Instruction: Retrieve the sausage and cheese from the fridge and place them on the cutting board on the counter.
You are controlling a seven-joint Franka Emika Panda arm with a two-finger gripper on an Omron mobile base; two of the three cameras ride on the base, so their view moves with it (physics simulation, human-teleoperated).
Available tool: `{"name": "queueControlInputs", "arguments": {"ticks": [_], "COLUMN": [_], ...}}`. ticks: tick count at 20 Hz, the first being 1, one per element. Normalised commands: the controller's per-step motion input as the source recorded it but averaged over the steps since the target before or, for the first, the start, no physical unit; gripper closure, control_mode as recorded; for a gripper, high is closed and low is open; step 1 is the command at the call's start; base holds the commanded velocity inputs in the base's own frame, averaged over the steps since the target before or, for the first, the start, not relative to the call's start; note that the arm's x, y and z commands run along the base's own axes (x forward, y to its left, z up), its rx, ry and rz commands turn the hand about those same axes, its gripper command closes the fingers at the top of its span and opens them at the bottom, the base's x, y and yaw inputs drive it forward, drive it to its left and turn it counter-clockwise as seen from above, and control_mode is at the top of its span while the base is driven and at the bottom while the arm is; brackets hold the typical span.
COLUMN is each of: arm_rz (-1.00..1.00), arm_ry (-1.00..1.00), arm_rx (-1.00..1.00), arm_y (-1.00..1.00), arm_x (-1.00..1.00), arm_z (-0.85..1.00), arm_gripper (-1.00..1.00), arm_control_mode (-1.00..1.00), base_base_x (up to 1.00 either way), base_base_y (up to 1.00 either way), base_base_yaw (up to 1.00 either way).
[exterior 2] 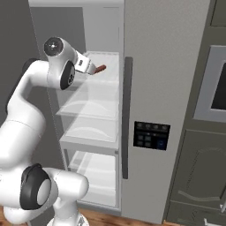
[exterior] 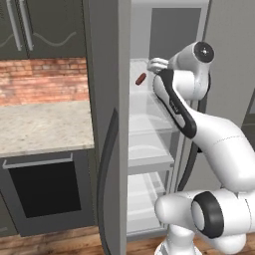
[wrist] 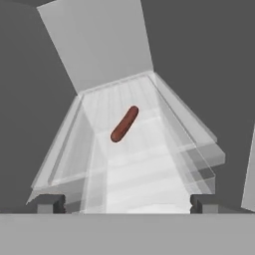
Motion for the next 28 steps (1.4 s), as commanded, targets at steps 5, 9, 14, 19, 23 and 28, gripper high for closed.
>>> {"name": "queueControlInputs", "arguments": {"ticks": [5, 9, 14, 19, 23, 28], "arm_rz": [0.0, 0.0, 0.0, 0.0, 0.0, 0.0], "arm_ry": [0.12, 0.04, 0.01, 0.03, 0.06, 0.03], "arm_rx": [-0.04, 0.0, 0.0, 0.0, -0.01, 0.0], "arm_y": [0.0, 0.05, 0.06, 0.08, 0.04, 0.01], "arm_x": [0.0, 0.13, 0.25, 0.31, 0.28, 0.45], "arm_z": [-0.29, -0.07, 0.0, 0.0, -0.15, -0.05], "arm_gripper": [-1.0, -1.0, -1.0, -1.0, -1.0, -1.0], "arm_control_mode": [-1.0, -1.0, -1.0, -1.0, -1.0, -1.0], "base_base_x": [0.0, 0.0, 0.0, 0.0, 0.0, 0.0], "base_base_y": [0.0, 0.0, 0.0, 0.0, 0.0, 0.0], "base_base_yaw": [0.0, 0.0, 0.0, 0.0, 0.0, 0.0]}}
